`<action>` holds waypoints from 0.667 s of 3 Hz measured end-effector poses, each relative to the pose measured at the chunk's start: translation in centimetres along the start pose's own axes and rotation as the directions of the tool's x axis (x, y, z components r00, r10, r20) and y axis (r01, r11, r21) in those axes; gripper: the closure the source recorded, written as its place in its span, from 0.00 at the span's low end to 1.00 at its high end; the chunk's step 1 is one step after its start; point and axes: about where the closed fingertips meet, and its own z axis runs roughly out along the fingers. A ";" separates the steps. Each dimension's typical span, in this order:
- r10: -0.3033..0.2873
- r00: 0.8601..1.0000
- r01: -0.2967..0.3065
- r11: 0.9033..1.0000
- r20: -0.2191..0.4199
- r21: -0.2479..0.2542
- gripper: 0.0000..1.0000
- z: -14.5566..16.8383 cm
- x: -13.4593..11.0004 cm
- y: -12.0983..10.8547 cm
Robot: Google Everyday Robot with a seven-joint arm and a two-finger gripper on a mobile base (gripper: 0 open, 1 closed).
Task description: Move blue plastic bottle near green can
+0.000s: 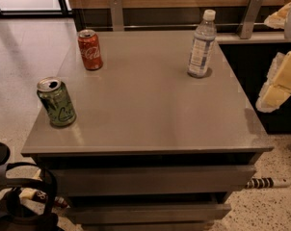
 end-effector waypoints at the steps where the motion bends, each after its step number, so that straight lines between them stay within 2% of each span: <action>1: 0.067 0.991 -0.075 0.995 0.113 0.063 0.00 0.0 1.2 -4.0; 2: 0.145 0.903 -0.205 0.973 0.404 0.109 0.00 1.6 0.3 -10.2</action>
Offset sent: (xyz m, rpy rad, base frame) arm 0.1406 -0.0488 0.0421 0.6243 -0.3727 -0.0963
